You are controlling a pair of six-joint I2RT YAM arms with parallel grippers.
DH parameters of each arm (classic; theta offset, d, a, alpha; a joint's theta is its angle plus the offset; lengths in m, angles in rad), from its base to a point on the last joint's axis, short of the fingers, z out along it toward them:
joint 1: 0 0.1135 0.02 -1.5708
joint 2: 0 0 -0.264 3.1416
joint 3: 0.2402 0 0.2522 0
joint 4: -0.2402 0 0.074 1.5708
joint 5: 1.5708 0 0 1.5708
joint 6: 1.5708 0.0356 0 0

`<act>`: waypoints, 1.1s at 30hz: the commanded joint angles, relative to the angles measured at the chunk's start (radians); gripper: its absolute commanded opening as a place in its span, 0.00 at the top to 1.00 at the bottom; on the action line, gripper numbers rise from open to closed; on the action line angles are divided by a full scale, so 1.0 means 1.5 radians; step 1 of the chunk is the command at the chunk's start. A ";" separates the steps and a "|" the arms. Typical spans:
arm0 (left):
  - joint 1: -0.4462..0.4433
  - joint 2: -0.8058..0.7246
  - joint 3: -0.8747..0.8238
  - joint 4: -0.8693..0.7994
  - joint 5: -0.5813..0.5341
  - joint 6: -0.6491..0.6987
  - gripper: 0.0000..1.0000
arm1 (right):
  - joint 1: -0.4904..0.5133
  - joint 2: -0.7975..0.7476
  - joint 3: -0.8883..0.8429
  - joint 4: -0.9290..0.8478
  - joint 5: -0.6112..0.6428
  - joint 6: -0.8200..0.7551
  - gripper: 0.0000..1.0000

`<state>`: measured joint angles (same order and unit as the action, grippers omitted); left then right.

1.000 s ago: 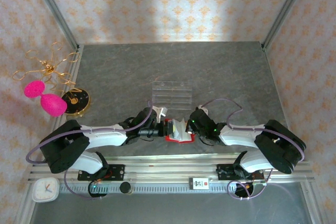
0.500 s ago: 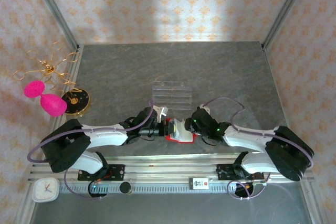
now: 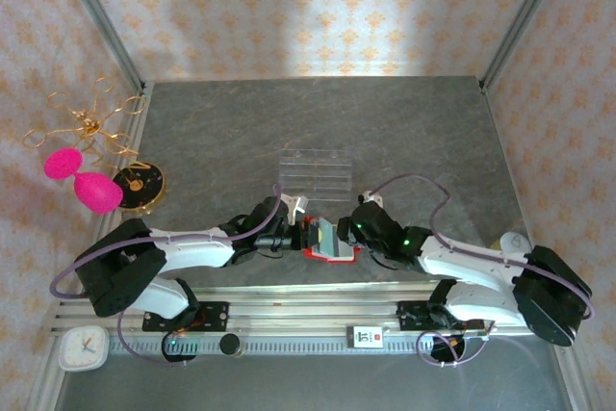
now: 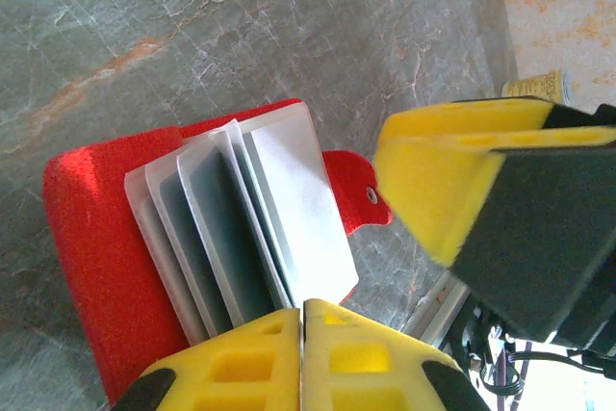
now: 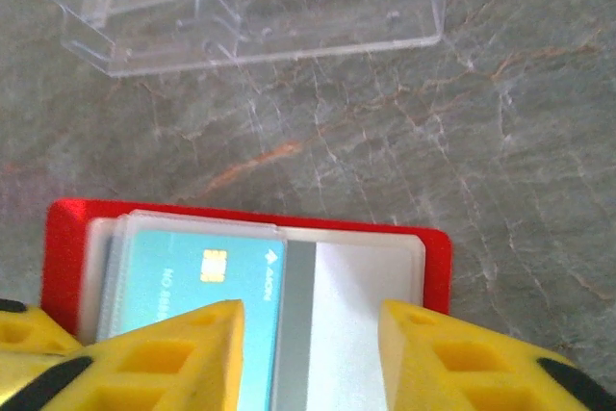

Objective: Take the credit cards out of the card holder

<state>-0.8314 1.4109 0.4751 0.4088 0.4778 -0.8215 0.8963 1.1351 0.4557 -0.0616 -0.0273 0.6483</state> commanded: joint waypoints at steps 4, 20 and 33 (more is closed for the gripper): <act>0.022 -0.052 -0.031 -0.076 -0.054 0.012 0.77 | 0.006 0.015 -0.001 -0.002 0.002 -0.008 0.54; 0.008 -0.101 0.013 -0.093 -0.085 0.073 0.68 | 0.010 0.073 0.019 0.044 -0.046 -0.021 0.65; -0.002 0.006 0.004 -0.065 -0.077 0.064 0.81 | 0.010 0.049 0.013 0.006 -0.014 0.012 0.63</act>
<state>-0.8345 1.4025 0.4873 0.2741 0.3515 -0.7319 0.9047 1.2499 0.4587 -0.0132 -0.1001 0.6449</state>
